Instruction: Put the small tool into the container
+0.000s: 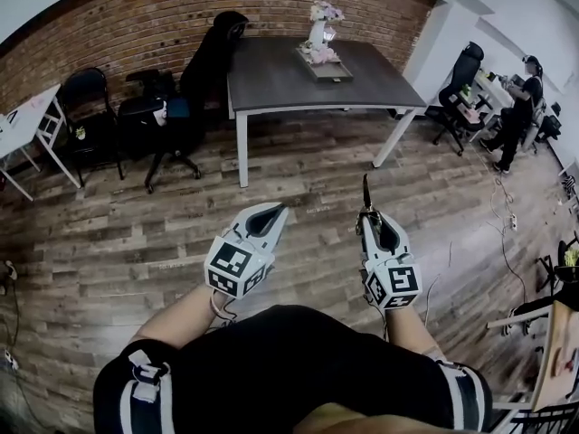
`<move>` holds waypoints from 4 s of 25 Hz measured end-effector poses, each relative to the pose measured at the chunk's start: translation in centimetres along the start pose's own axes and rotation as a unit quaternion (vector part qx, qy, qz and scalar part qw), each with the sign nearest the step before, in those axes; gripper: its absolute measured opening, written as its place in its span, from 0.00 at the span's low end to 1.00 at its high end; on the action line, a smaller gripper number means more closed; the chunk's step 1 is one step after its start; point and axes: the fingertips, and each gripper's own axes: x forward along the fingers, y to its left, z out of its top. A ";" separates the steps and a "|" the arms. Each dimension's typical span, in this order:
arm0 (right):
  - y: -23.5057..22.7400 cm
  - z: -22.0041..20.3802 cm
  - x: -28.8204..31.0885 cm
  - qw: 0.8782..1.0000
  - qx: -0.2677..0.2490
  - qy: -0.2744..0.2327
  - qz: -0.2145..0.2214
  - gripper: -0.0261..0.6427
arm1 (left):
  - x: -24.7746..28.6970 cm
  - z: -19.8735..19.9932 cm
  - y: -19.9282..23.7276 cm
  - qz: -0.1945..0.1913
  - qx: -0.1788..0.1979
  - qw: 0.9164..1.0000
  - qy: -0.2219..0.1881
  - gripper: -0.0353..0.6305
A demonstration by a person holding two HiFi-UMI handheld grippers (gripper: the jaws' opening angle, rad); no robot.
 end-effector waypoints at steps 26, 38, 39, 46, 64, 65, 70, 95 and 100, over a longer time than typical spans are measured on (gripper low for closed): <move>-7.3 -0.4 6.5 1.000 -0.017 -0.015 0.018 0.17 | 9.5 -0.3 2.9 -0.019 0.039 0.999 0.030 0.07; -8.9 -1.1 12.6 0.999 -0.039 -0.008 -0.001 0.17 | 15.3 0.0 9.6 -0.028 0.046 0.998 0.020 0.07; -8.9 -1.1 13.3 0.999 -0.044 -0.007 0.003 0.17 | 15.9 -0.1 10.1 -0.027 0.046 0.998 0.022 0.07; -9.1 -0.9 20.3 0.999 -0.045 0.014 0.011 0.17 | 18.6 0.4 16.5 -0.017 0.025 0.999 0.017 0.07; -10.9 0.6 34.5 0.998 -0.057 -0.006 -0.007 0.17 | 28.1 1.4 29.1 -0.042 0.025 0.999 0.005 0.07; -11.0 0.5 35.0 0.998 -0.056 -0.004 -0.008 0.17 | 28.6 1.4 29.3 -0.046 0.026 0.999 0.006 0.07; -12.1 0.6 36.8 0.999 -0.052 -0.004 -0.009 0.17 | 30.4 1.9 30.7 -0.052 0.037 0.998 0.005 0.07; -13.7 -1.2 43.7 0.999 -0.028 0.017 0.015 0.17 | 33.4 -1.0 36.0 -0.031 0.013 0.999 0.039 0.07; -15.6 -1.4 46.3 0.999 -0.028 0.012 0.027 0.17 | 35.6 -1.2 37.2 -0.019 0.013 0.999 0.033 0.07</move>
